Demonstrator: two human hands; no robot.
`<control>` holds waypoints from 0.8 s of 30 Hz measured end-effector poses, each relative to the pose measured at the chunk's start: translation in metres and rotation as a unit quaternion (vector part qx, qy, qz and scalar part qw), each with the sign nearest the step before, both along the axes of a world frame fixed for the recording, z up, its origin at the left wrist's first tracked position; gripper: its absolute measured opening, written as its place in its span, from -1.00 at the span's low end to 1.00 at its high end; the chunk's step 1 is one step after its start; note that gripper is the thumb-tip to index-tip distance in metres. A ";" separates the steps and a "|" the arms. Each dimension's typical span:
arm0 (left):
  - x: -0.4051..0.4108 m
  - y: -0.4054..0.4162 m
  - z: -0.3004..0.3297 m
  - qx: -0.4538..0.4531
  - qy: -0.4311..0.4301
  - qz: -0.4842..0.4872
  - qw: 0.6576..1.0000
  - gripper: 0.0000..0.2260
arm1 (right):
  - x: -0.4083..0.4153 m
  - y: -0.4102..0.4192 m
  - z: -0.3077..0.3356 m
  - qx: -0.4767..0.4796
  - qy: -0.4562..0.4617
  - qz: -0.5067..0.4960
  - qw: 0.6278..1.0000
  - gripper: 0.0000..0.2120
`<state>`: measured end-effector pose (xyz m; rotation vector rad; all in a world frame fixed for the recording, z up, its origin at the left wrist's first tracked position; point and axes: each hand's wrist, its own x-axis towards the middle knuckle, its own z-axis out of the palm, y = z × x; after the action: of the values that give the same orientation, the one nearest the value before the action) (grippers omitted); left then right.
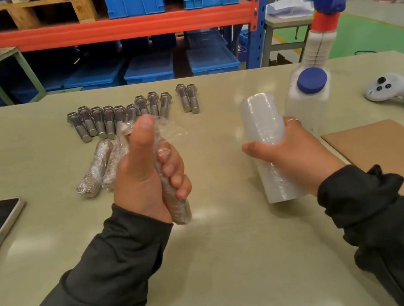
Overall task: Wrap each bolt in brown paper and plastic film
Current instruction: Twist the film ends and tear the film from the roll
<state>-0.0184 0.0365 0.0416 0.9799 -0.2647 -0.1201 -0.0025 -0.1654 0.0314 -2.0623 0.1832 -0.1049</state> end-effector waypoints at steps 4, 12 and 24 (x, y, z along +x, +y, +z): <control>0.003 -0.010 -0.011 0.023 0.106 0.001 0.994 -0.55 | -0.002 0.004 0.002 0.003 0.032 0.013 0.999 -0.32; -0.005 -0.025 -0.024 0.117 0.140 -0.057 0.982 -0.63 | -0.008 -0.003 0.000 -0.075 0.106 0.009 0.991 -0.33; -0.004 -0.022 -0.026 0.116 0.160 -0.090 0.976 -0.81 | -0.006 0.009 -0.011 -0.206 0.112 0.028 0.972 -0.25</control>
<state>-0.0227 0.0142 0.0152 1.1504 -0.0412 -0.4797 -0.0086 -0.1560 0.0200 -2.4920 0.2595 0.1365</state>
